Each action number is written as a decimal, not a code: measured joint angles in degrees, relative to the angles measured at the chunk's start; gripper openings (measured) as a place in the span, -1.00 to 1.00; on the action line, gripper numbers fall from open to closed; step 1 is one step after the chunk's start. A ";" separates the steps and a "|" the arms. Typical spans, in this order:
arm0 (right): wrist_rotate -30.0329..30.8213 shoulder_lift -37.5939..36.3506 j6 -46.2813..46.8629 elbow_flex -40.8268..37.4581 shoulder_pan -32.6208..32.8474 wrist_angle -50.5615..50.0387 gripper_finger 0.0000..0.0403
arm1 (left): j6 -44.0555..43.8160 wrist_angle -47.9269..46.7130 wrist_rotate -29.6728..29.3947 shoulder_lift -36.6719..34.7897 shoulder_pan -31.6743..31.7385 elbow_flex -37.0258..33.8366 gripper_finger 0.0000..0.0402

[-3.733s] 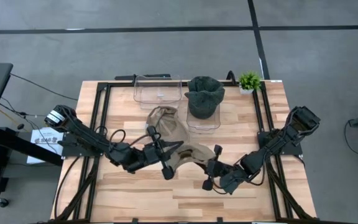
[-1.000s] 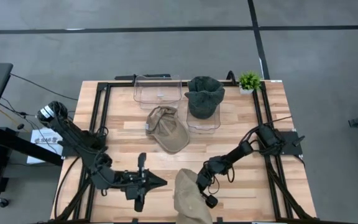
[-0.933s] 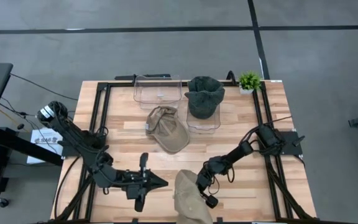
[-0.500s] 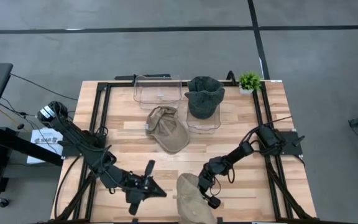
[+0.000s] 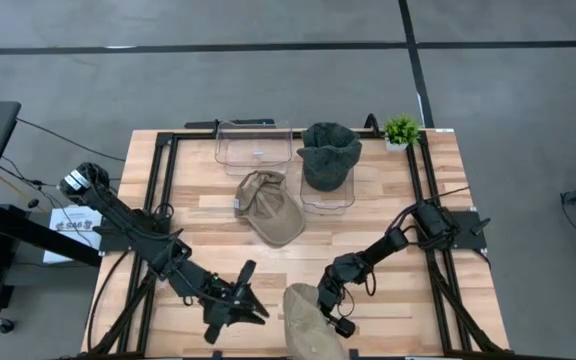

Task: Pick & Place hat
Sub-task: Put the bottom brown cap into the left transparent bin

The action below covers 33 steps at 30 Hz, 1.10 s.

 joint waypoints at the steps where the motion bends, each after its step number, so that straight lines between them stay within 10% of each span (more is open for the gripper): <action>1: -0.10 0.00 -0.02 0.54 0.10 -1.19 -0.96 | 0.00 0.00 0.00 0.00 0.56 0.00 -0.58; 33: -0.74 0.00 -2.10 4.37 -0.46 -7.77 -0.96 | 1.53 8.68 11.19 5.01 7.40 0.02 -0.37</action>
